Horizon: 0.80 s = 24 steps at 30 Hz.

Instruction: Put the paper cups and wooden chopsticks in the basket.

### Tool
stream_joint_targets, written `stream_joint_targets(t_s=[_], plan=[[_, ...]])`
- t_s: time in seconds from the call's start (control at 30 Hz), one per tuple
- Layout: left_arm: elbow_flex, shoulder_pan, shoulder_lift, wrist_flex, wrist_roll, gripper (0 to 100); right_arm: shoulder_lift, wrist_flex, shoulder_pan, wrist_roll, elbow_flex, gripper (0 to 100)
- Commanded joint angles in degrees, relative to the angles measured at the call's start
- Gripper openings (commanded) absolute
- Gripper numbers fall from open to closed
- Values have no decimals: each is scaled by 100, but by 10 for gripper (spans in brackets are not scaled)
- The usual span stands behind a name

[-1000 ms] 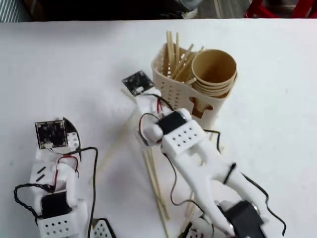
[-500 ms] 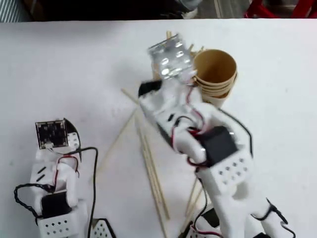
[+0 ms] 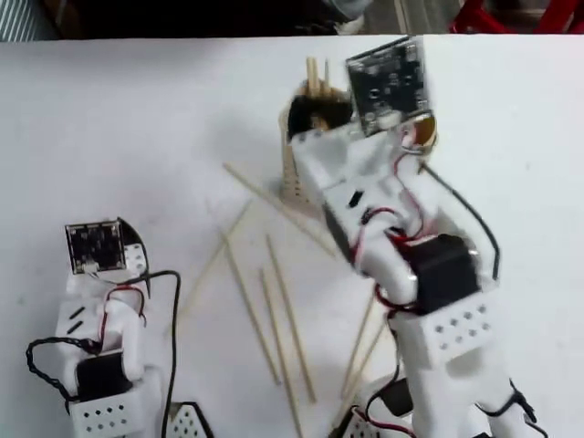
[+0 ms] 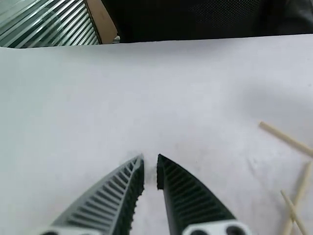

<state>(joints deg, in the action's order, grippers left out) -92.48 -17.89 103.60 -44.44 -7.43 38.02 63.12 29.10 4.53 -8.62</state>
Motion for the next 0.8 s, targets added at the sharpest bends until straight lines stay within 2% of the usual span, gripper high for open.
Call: stream_joint_targets(t_s=[0.0,0.27,0.47,0.77], plan=[[35,-40,75,26,-44,68,145,409,374,70,-791,21],[26,-40,75,35,-44,68,-418,303,1288,18,-2558,38],[26,-40,75,35,-44,68,-1991,312,1367,-545,-2479,198],[26,-40,75,35,-44,68,-3723,312,1402,-554,-1846,205]])
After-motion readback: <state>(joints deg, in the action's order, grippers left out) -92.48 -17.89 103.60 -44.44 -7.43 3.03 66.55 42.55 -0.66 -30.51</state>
